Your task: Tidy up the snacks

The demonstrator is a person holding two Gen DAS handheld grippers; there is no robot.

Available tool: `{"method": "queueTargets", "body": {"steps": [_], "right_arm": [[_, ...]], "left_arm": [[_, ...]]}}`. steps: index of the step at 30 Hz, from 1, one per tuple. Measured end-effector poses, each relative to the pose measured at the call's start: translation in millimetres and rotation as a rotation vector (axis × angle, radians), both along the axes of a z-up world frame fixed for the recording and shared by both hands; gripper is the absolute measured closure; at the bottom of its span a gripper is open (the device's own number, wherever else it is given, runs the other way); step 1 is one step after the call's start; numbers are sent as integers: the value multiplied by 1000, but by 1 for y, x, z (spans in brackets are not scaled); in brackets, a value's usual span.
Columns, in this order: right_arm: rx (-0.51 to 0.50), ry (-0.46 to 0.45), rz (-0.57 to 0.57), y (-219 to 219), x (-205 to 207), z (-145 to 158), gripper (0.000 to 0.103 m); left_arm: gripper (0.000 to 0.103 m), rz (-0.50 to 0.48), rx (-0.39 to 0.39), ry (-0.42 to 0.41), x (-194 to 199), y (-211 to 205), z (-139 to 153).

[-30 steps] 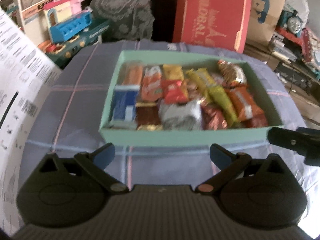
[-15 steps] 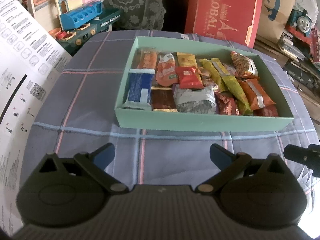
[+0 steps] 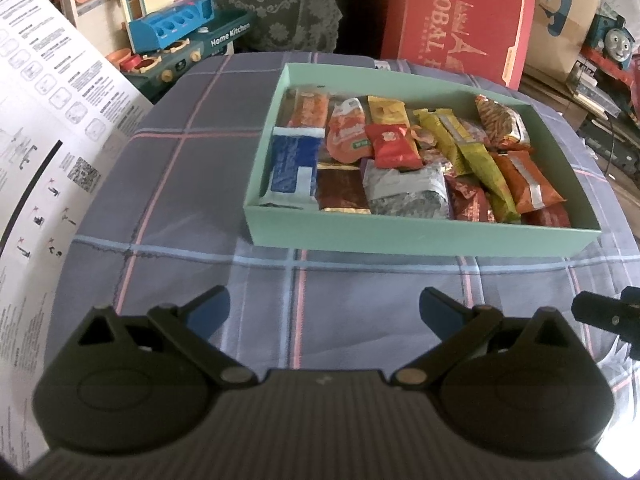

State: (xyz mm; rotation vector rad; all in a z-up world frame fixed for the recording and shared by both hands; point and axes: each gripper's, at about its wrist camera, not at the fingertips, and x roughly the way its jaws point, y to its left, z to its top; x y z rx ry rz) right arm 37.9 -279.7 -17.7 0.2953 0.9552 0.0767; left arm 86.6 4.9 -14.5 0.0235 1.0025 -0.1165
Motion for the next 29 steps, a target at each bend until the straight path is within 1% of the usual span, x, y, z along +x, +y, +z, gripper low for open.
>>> {"method": "queueTargets", "body": {"steps": [15, 18, 20, 29], "right_arm": [[-2, 8, 1, 1, 4, -3, 0], [-6, 9, -1, 1, 4, -3, 0], [-9, 11, -4, 2, 4, -4, 0], [-23, 13, -9, 1, 4, -6, 0]], "left_arm": [[0, 10, 3, 13, 1, 4, -4], [0, 11, 8, 8, 1, 4, -4], [0, 9, 27, -4, 0, 3, -4], [0, -3, 21, -1, 0, 1, -4]]}}
